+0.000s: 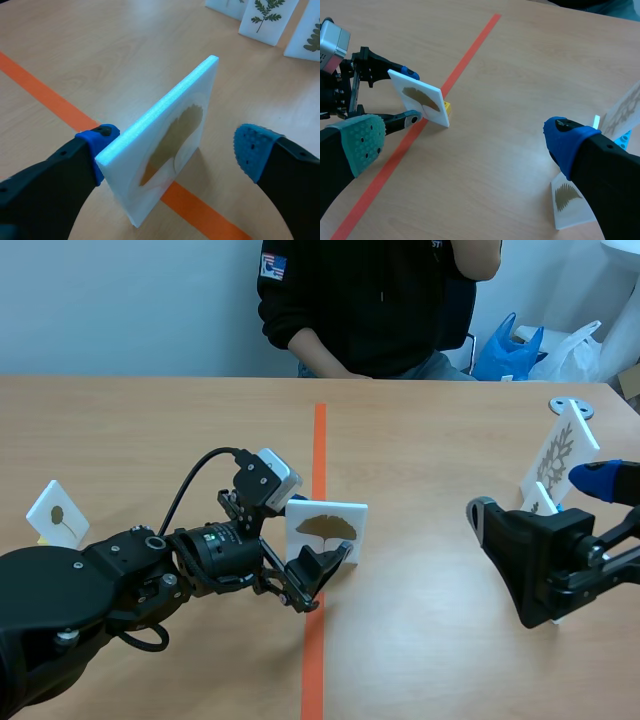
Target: Sort the leaf by its shape. The table is split by an orange tape line. A compound leaf with several leaflets goes to the left side, a simple leaf with one blade goes to the right side. Return to the home posture when a red brick is placed on the table.
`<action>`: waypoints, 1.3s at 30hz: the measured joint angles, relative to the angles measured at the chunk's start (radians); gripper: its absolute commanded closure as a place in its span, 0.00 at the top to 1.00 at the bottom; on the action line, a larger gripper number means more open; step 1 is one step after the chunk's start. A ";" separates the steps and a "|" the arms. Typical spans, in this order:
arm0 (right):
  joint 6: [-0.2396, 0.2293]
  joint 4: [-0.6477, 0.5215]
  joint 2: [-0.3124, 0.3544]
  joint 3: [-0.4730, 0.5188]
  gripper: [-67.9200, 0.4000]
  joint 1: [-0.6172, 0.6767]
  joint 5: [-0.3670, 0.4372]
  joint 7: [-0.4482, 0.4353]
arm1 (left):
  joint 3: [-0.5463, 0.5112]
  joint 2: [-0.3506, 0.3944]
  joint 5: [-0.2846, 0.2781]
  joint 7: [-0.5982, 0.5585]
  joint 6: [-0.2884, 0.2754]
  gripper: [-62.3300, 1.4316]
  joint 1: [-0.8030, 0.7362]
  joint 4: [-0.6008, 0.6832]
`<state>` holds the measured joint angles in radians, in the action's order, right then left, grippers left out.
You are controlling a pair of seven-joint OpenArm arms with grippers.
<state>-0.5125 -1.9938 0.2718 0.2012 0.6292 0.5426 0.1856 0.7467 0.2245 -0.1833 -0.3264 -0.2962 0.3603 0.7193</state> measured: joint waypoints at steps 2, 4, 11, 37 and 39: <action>0.000 0.000 0.000 0.000 1.00 0.000 0.000 0.000 | 0.000 0.000 0.000 0.000 0.000 0.64 0.000 0.000; 0.000 0.000 0.000 0.000 1.00 0.000 0.000 0.000 | 0.000 0.000 0.000 0.000 0.000 0.58 0.000 0.000; 0.000 0.000 0.000 0.000 1.00 0.000 0.000 0.000 | 0.000 0.000 0.000 0.001 0.006 0.36 0.000 0.000; 0.000 0.000 0.000 0.000 1.00 0.000 0.000 -0.001 | -0.015 0.149 -0.202 0.170 -0.030 0.09 -0.038 0.270; 0.000 0.000 0.000 0.000 1.00 0.000 0.000 0.000 | -0.072 0.170 -0.220 0.223 -0.029 0.09 -0.063 0.355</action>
<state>-0.5125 -1.9938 0.2718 0.2012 0.6292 0.5426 0.1852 0.6750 0.3943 -0.4030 -0.1032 -0.3256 0.2970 1.0740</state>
